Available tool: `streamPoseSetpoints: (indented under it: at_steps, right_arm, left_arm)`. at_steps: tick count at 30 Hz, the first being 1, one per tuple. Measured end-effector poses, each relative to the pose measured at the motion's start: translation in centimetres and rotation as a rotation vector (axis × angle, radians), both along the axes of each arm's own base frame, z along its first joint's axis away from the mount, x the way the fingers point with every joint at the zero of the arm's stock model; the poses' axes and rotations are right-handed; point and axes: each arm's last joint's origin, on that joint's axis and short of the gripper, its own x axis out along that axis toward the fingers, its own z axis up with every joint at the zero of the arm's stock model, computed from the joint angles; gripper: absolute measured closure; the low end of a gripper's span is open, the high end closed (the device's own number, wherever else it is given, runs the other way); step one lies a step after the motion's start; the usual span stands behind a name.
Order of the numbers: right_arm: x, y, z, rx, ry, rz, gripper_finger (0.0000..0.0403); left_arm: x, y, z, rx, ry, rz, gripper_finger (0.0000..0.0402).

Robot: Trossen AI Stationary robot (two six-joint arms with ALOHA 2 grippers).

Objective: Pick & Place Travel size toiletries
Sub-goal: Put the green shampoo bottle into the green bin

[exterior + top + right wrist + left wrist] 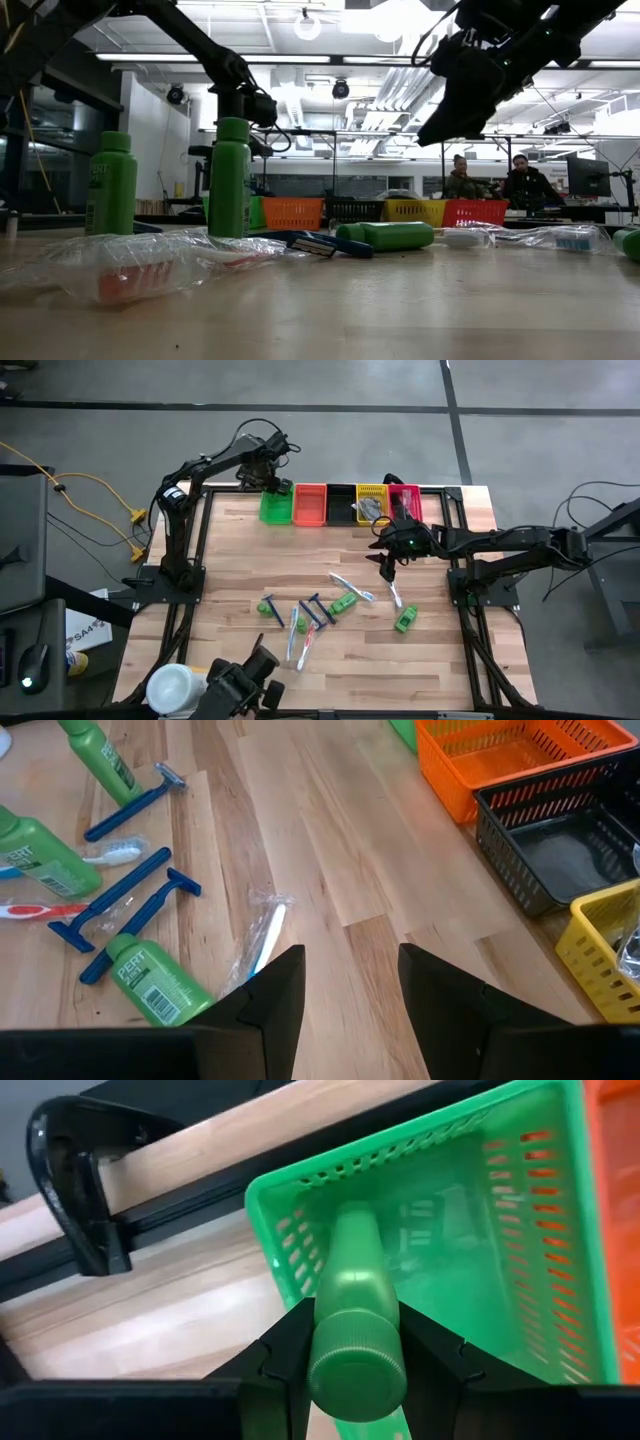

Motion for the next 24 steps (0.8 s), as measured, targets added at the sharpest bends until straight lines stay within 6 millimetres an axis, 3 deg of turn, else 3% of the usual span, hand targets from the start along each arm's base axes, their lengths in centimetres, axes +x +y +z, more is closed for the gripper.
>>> streamPoseSetpoints:
  at_steps: [18, 24]
  right_arm:
    - [0.02, -0.01, 0.02, 0.000, -0.003, 0.000, 0.0247]
    - [0.01, -0.01, 0.02, 0.000, -0.003, 0.000, 0.0247]
  left_arm:
    - [0.07, 0.10, -0.02, 0.014, 0.002, -0.011, 0.0293]
    - [0.11, 0.14, -0.01, 0.018, -0.002, -0.010, 0.0263]
